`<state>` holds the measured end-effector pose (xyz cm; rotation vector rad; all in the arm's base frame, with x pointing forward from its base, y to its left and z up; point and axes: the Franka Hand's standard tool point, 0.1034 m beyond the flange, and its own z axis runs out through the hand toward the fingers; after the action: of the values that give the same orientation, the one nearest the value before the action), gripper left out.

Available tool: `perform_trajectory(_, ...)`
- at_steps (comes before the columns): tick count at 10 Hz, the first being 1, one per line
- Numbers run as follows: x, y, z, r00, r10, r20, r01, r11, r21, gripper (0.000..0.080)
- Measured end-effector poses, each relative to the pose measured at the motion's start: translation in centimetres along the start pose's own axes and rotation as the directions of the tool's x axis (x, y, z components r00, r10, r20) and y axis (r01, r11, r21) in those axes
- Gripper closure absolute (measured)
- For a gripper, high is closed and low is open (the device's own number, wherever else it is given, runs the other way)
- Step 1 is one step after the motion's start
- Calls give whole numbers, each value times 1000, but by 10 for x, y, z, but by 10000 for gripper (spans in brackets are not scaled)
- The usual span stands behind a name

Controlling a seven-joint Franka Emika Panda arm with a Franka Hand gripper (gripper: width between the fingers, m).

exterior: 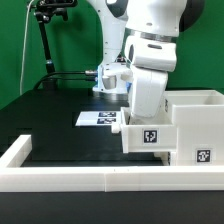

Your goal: Assemble drawer

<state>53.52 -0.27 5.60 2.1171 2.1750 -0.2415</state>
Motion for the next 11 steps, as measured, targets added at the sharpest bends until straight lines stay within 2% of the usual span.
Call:
perform_trajectory(2,-7,2,1,998,-66,-1,66,998,-6,754)
perform_trajectory(7,0,2,-1,998,-56,-4,56,998,-8,754)
perform_trajectory(11,5,-2,-5,997,71,6,-71,997,13,754)
